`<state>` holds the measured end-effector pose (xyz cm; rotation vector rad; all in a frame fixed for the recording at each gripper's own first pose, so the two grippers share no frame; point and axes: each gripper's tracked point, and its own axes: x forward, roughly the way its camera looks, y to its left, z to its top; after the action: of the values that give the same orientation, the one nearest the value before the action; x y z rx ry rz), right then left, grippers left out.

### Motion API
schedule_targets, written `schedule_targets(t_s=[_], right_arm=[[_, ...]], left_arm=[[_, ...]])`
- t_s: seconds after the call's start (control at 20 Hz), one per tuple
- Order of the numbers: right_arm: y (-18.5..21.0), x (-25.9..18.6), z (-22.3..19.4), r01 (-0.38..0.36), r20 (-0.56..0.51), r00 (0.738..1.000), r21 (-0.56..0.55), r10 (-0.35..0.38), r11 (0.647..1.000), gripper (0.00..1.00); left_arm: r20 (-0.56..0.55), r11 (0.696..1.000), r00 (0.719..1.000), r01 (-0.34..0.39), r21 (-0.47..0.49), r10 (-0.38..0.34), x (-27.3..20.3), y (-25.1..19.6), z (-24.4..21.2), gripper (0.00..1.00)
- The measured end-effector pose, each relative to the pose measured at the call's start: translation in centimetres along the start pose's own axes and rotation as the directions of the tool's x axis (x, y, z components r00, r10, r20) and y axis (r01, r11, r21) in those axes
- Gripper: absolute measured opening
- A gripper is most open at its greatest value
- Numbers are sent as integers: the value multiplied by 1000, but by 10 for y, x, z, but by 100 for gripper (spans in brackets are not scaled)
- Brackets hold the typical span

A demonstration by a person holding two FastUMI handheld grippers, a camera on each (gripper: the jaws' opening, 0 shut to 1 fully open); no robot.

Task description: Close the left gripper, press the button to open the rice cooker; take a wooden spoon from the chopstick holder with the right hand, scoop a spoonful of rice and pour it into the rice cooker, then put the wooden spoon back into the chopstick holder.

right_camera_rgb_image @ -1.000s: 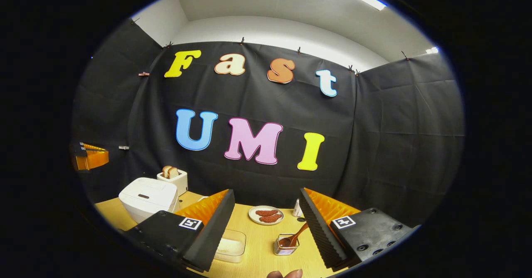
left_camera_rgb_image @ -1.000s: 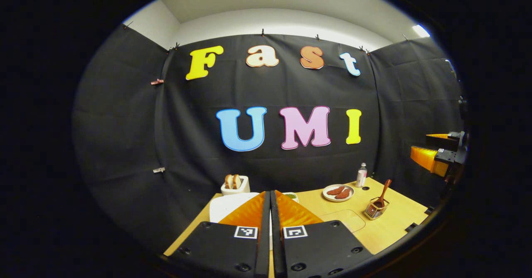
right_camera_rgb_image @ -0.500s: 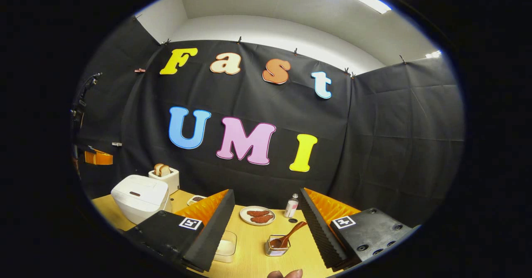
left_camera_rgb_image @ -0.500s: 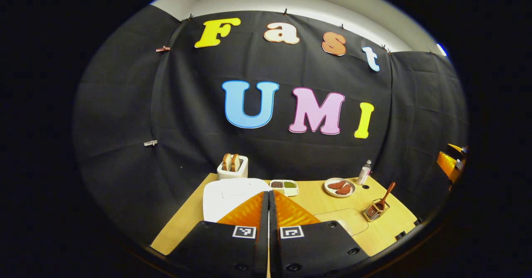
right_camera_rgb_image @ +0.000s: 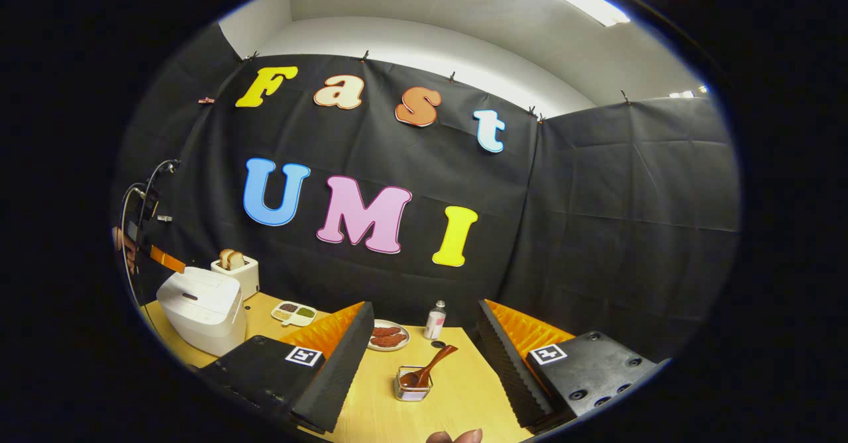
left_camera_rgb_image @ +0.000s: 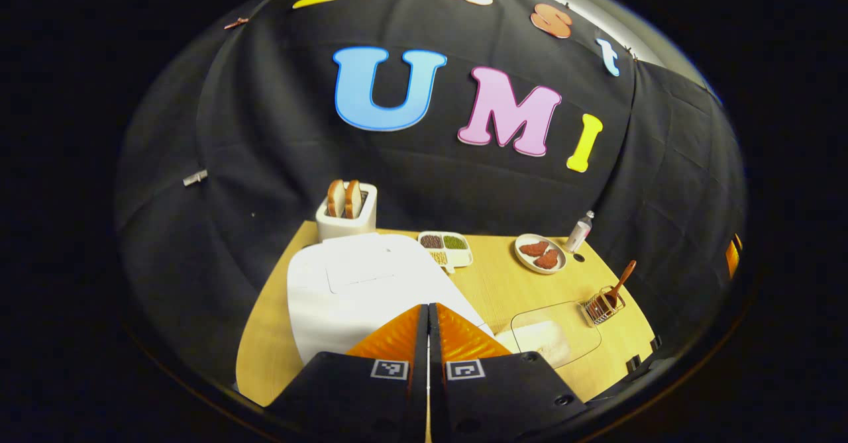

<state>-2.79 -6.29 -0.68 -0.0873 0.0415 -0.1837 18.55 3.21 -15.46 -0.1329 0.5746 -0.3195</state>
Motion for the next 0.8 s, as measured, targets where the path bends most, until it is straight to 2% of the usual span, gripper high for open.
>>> schedule_targets(t_s=[0.1, 0.25, 0.4, 0.6, 0.8], right_arm=[[-10, -3, -5, 26, -10, 1000, 1, -26, 1000, 98], [-19, -7, -10, 55, -23, 998, 3, -55, 998, 98], [-20, -9, -14, 61, -32, 998, -12, -61, 998, 98], [-16, -8, -13, 52, -24, 998, -30, -53, 998, 97], [-12, -5, -13, 41, -23, 999, -33, -41, 999, 97]], left_arm=[[-67, 999, 997, 24, -48, -27, 15, 6, -14, 7], [-105, 993, 994, 16, -119, -29, 33, 18, -26, 7], [-146, 990, 989, -10, -137, -11, 41, 29, -40, 7], [-176, 988, 984, -1, -157, -27, 44, 29, -47, 7], [-257, 988, 966, -8, -154, -32, 36, 25, -58, 8]])
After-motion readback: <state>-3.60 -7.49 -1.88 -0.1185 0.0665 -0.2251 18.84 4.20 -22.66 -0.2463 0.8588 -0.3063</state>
